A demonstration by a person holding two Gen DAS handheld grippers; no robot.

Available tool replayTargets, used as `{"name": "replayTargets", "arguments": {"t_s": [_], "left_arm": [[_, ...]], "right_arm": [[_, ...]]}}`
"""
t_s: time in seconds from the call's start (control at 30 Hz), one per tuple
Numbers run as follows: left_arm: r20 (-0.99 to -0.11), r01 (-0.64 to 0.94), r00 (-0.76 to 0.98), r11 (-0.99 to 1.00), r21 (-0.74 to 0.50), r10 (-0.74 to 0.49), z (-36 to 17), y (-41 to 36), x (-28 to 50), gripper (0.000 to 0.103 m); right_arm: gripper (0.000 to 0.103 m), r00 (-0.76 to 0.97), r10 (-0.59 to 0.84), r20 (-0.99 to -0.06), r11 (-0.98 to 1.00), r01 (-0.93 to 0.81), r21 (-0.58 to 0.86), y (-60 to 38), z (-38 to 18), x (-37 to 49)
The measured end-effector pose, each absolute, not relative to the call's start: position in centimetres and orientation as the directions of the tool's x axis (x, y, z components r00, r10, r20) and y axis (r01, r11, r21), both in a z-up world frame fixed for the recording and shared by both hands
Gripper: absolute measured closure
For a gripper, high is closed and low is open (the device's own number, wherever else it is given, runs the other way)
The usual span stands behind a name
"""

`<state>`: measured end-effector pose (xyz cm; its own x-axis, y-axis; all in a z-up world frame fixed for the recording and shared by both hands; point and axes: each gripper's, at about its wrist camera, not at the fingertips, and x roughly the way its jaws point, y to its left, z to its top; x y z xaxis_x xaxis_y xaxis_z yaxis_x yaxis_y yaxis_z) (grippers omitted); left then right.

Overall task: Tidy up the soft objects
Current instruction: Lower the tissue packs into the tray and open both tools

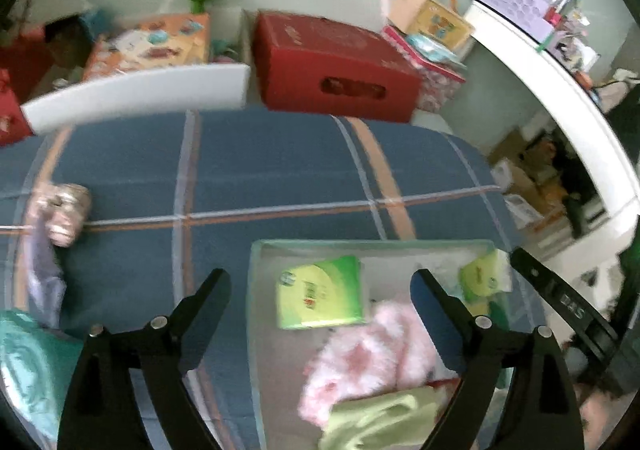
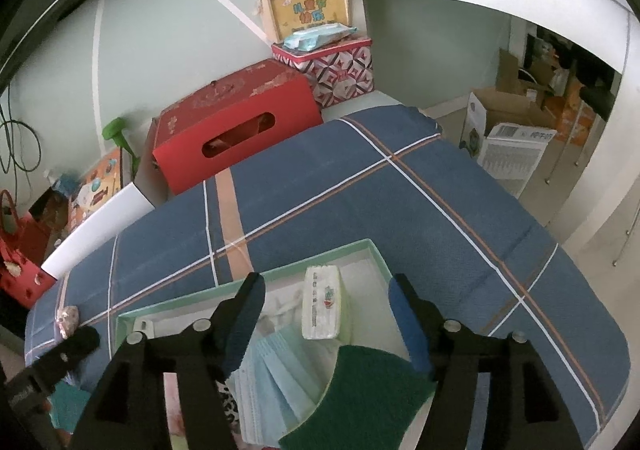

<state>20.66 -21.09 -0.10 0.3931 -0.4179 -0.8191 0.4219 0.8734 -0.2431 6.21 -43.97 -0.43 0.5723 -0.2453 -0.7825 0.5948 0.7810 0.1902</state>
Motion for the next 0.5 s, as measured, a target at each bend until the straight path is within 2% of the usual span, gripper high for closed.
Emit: {"name": "replayTargets", "arguments": {"t_s": [0.2,0.5], "left_arm": [[-0.834,0.343,0.484,0.934,-0.098,-0.266,0.4,-19.9,20.9,0.012],[-0.831,0.312,0.51,0.948,-0.061,-0.222,0.9,-18.7,21.1,0.012]], "right_arm": [[0.0,0.524,-0.283,-0.803,0.797,0.594,0.107,-43.2,-0.6,6.4],[0.0,0.523,-0.284,-0.804,0.825,0.56,0.072,-41.8,-0.4,6.8]]}}
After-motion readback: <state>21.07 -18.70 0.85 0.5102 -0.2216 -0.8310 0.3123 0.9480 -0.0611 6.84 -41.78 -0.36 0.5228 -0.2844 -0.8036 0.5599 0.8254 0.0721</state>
